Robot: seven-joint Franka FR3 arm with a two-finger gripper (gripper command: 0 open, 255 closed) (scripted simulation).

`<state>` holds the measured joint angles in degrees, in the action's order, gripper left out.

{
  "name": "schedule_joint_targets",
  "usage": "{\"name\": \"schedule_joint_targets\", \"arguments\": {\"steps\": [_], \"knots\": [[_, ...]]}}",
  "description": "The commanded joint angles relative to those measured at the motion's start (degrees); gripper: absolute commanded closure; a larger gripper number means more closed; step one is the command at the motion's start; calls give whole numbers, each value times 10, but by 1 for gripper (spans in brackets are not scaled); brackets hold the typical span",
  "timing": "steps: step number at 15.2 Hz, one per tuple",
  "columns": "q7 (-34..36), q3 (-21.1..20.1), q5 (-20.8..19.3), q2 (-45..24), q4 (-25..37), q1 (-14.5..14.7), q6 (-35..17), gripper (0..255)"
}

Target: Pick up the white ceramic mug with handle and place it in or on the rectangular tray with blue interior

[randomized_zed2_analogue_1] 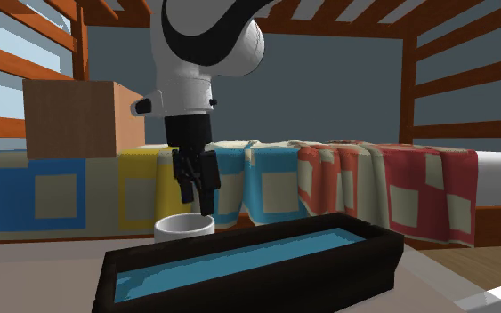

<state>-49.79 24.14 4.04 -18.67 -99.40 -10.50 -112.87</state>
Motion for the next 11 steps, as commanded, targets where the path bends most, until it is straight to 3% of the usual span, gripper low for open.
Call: {"name": "schedule_joint_targets", "arguments": {"steps": [1, 3, 11], "knots": [[-24, -3, 20, -51, 62, -19, 11, 0], [-38, -8, 32, -88, 109, -35, 21, 0], [-43, -12, 40, -105, 74, -38, -30, 0]]}}
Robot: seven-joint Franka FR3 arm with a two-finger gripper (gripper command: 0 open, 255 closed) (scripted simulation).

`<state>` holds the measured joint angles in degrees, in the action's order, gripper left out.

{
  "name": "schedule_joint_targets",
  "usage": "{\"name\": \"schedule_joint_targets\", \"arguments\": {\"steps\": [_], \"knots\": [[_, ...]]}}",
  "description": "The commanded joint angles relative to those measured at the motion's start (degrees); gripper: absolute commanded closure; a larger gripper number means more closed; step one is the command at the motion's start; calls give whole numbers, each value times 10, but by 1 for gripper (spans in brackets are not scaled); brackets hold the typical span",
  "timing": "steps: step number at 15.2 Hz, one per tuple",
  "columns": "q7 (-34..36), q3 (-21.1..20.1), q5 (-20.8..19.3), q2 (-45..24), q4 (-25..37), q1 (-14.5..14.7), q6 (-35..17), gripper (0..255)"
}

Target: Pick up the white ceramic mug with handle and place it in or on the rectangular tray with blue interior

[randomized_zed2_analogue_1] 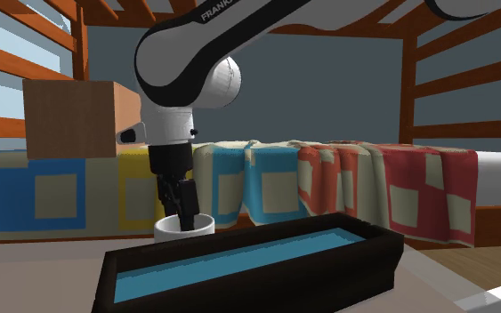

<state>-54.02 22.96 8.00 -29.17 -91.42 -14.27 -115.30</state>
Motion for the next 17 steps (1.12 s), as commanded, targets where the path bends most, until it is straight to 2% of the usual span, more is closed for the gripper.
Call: {"name": "schedule_joint_targets", "arguments": {"steps": [1, 7, 8, 17], "knots": [[-1, 0, 0, 0, -6, 0, -6, 0], [-1, 0, 0, 0, -6, 0, -6, 0], [-1, 0, 0, 0, -6, 0, -6, 255], [-1, 0, 0, 0, -6, 0, -6, 255]]}}
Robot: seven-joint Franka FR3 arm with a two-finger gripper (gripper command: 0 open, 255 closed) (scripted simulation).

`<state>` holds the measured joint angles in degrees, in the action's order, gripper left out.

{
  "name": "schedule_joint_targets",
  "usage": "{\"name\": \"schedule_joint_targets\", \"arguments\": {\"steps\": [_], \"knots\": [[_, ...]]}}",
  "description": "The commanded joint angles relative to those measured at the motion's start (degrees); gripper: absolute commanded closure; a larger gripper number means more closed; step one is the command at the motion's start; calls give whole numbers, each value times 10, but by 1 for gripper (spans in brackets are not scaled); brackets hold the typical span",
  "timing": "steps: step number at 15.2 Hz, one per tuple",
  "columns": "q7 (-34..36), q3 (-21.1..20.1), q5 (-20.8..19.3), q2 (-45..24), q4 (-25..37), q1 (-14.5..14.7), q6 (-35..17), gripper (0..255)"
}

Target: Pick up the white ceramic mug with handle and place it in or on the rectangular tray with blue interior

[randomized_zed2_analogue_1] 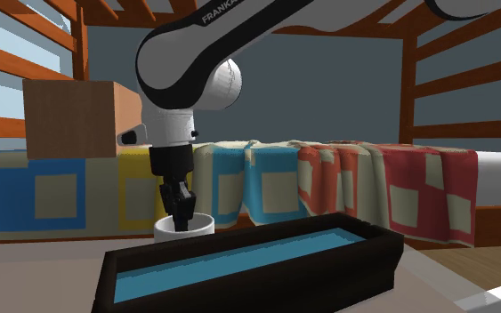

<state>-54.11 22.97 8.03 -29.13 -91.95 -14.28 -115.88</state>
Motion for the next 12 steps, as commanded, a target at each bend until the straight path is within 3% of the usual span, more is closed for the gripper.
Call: {"name": "schedule_joint_targets", "arguments": {"steps": [1, 12], "knots": [[1, 1, -1, 3, 2, 1, 6, 255], [5, 7, -13, 30, 49, 2, 78, 255]]}}
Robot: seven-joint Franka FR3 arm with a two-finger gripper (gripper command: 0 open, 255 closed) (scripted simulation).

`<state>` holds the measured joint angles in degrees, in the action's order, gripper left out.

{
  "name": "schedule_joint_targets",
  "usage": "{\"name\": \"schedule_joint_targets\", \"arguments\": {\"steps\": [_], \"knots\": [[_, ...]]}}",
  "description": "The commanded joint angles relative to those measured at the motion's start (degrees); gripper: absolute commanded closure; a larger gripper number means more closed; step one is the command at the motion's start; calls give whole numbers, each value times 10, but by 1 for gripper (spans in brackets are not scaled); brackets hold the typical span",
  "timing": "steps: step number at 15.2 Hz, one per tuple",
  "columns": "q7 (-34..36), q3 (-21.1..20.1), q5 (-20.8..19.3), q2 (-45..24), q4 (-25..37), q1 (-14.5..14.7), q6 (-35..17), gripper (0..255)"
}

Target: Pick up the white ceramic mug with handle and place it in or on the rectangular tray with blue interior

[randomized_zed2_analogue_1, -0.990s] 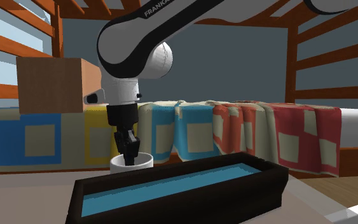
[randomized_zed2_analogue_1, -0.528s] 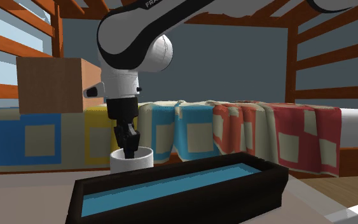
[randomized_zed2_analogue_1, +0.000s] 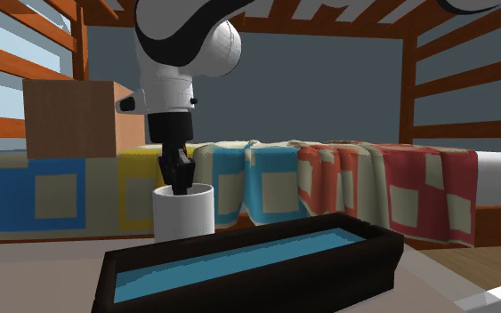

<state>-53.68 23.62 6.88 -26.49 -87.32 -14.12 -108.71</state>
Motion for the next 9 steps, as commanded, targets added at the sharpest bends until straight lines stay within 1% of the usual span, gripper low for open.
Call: {"name": "schedule_joint_targets", "arguments": {"steps": [1, 9], "knots": [[1, 1, -2, 5, 8, 0, 13, 255], [2, 4, -7, 15, 56, -2, 70, 255]]}}
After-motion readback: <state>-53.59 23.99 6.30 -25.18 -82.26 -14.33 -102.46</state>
